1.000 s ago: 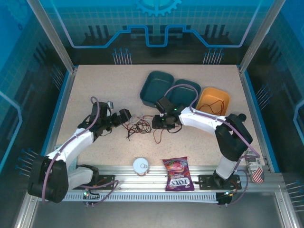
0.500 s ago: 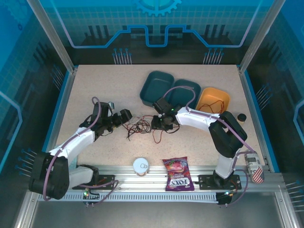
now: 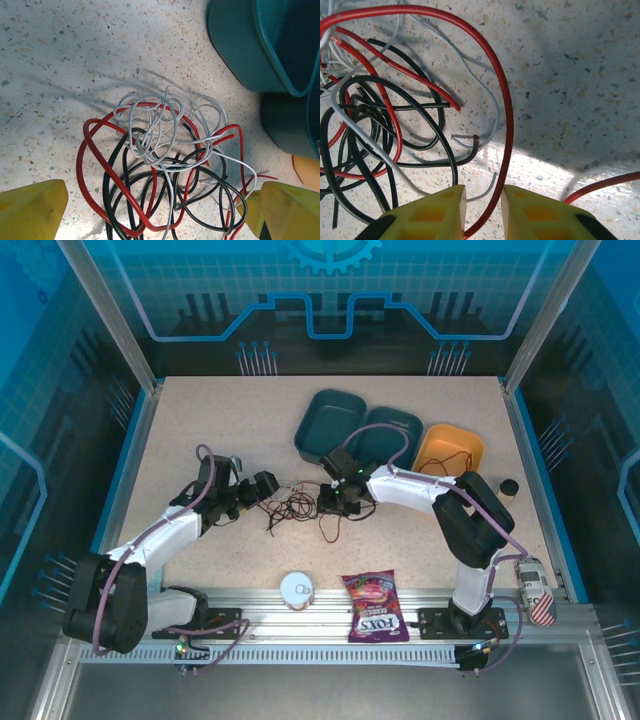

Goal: Untangle the cables

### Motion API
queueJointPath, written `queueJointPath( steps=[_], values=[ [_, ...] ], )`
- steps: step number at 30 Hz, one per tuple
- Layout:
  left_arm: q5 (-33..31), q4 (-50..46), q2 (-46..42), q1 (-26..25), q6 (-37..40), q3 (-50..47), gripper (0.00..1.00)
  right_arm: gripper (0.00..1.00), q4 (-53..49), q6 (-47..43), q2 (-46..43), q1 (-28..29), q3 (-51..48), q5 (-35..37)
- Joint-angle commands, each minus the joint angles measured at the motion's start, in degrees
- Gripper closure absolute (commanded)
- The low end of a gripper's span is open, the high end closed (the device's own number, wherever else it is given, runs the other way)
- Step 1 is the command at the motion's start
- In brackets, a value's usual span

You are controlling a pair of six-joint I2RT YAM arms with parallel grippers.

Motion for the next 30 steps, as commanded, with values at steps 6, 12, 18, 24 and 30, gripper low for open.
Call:
queueJointPath(
  steps=[6, 12, 18, 24, 30],
  values=[
    [1.28, 0.62, 1.08, -0.42, 0.31, 0.49, 0.01, 0.75, -0.75, 1.39, 0.41, -0.91, -0.02, -0.51],
    [1.18, 0.66, 1.13, -0.45, 0.38, 0.33, 0.01, 0.66, -1.54, 1.34, 0.2, -0.56, -0.55, -0.08],
    [1.17, 0.83, 1.41, -0.46, 0.37, 0.04, 0.01, 0.65, -1.18, 1.57, -0.3, 0.24, -1.38, 0.05],
    [1.2, 0.54, 1.27, -0.47, 0.55, -0.03, 0.01, 0.77, -0.71, 2.02, -0.07, 0.39, -2.11, 0.13],
    [0.64, -0.07, 0.63, -0.46, 0.99, -0.29, 0.01, 0.94, 0.39, 0.53, -3.04, 0.49, -3.09, 2.04]
  ],
)
